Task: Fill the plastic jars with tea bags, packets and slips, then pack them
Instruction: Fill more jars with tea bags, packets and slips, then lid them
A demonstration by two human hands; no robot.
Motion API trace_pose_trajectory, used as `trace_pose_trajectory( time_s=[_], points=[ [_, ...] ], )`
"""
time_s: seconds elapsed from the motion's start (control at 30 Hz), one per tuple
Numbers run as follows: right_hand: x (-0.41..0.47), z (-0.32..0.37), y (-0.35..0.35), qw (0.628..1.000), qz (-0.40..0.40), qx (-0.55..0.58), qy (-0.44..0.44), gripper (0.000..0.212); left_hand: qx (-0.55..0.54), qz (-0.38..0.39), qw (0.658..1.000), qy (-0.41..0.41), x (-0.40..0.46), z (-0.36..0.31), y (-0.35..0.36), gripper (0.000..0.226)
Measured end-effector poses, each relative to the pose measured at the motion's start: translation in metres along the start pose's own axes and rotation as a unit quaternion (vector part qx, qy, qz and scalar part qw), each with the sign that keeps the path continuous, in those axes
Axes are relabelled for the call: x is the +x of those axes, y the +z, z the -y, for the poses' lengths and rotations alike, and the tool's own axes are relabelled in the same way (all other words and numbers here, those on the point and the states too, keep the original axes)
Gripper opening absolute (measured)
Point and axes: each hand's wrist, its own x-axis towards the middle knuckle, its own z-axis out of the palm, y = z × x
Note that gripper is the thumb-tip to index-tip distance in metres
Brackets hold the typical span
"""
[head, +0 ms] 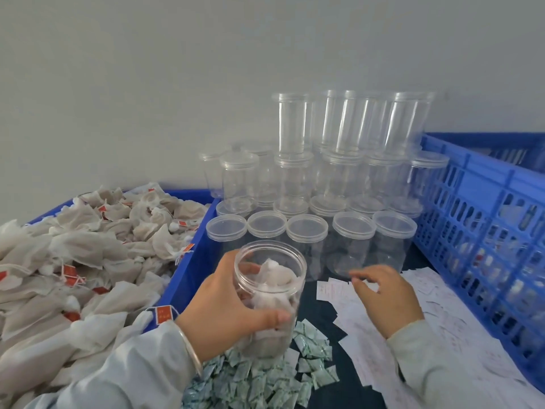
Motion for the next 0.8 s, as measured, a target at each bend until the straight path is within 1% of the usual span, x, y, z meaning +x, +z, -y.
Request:
trace_pose_trajectory(
  time_s=[0.07,0.1,0.17,0.23,0.3,0.37,0.43,0.57,0.6,0.73,0.8],
  points=[
    [0.011,-0.027,0.0,0.988,0.081,-0.088,0.097,0.034,-0.01,-0.018,1.0,0.011,-0.001,-0.004,0.001,0.079],
    [0.013,-0.038,0.002,0.977,0.119,-0.13,0.123,0.045,-0.013,-0.025,1.0,0.014,-0.002,-0.006,0.001,0.08],
    [0.011,-0.052,0.01,0.951,0.181,-0.208,0.142,0.062,-0.017,-0.03,0.999,0.017,-0.003,-0.008,0.003,0.08],
    [0.005,-0.062,0.021,0.936,0.194,-0.264,0.13,0.066,-0.016,-0.026,0.999,0.012,-0.004,-0.008,0.004,0.078],
    [0.001,-0.068,0.028,0.935,0.164,-0.295,0.109,0.06,-0.009,-0.016,1.0,0.001,-0.003,-0.006,0.004,0.076],
    [0.001,-0.07,0.03,0.94,0.136,-0.294,0.106,0.054,0.0,-0.014,1.0,-0.007,-0.003,-0.004,0.005,0.074],
    [0.003,-0.07,0.031,0.951,0.114,-0.266,0.114,0.044,0.0,-0.019,1.0,-0.009,-0.002,-0.004,0.005,0.073],
    [0.005,-0.074,0.029,0.975,0.039,-0.17,0.137,0.012,-0.01,-0.018,1.0,-0.015,-0.002,-0.005,0.006,0.074],
    [0.005,-0.076,0.028,0.978,0.026,-0.155,0.135,0.009,-0.012,-0.016,1.0,-0.016,-0.003,-0.005,0.006,0.074],
    [0.005,-0.079,0.027,0.984,0.002,-0.135,0.118,0.021,-0.005,-0.009,1.0,-0.02,-0.002,-0.003,0.007,0.076],
    [0.004,-0.077,0.026,0.987,-0.028,-0.116,0.107,0.024,0.001,-0.007,1.0,-0.019,-0.002,-0.001,0.006,0.078]
  ],
)
